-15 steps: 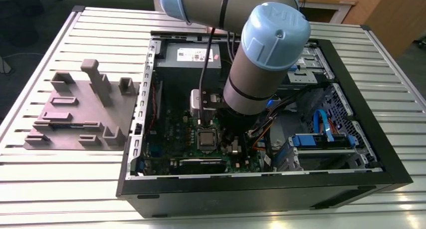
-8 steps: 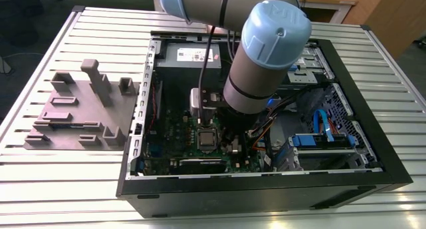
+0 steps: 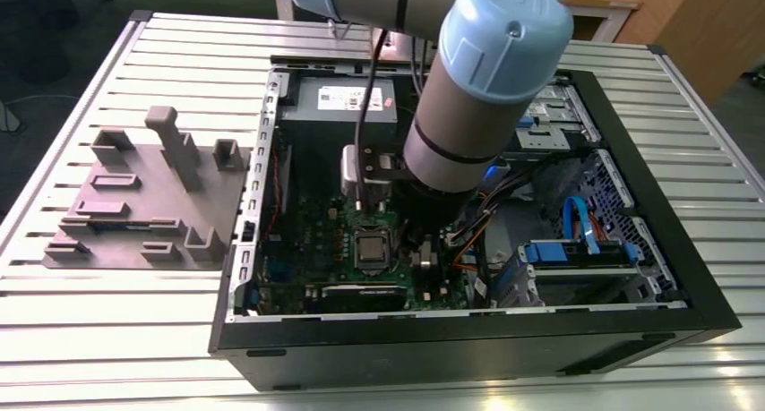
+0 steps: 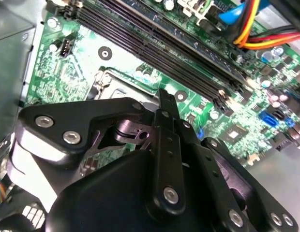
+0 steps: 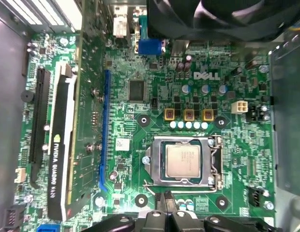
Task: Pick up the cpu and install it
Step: 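Install the first cpu locking lever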
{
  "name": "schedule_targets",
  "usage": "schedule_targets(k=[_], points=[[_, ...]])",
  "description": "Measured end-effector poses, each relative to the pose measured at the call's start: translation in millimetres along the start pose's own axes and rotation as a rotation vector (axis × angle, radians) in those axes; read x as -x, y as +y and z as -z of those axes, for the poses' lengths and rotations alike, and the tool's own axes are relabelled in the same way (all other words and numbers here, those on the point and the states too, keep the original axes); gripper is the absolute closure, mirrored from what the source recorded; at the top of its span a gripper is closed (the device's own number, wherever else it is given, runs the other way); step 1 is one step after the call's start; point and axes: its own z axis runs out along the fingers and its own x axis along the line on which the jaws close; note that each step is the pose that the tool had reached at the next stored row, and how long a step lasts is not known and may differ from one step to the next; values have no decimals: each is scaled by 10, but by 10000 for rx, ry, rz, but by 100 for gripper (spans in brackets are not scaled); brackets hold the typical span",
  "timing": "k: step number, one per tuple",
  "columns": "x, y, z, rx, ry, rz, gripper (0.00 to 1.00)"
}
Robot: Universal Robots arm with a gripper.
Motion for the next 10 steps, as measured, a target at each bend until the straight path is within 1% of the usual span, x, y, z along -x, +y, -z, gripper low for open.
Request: schedule_targets(k=[1,10], points=[[0,1,14,0,0,0,89],[0,3,33,0,0,0,89]])
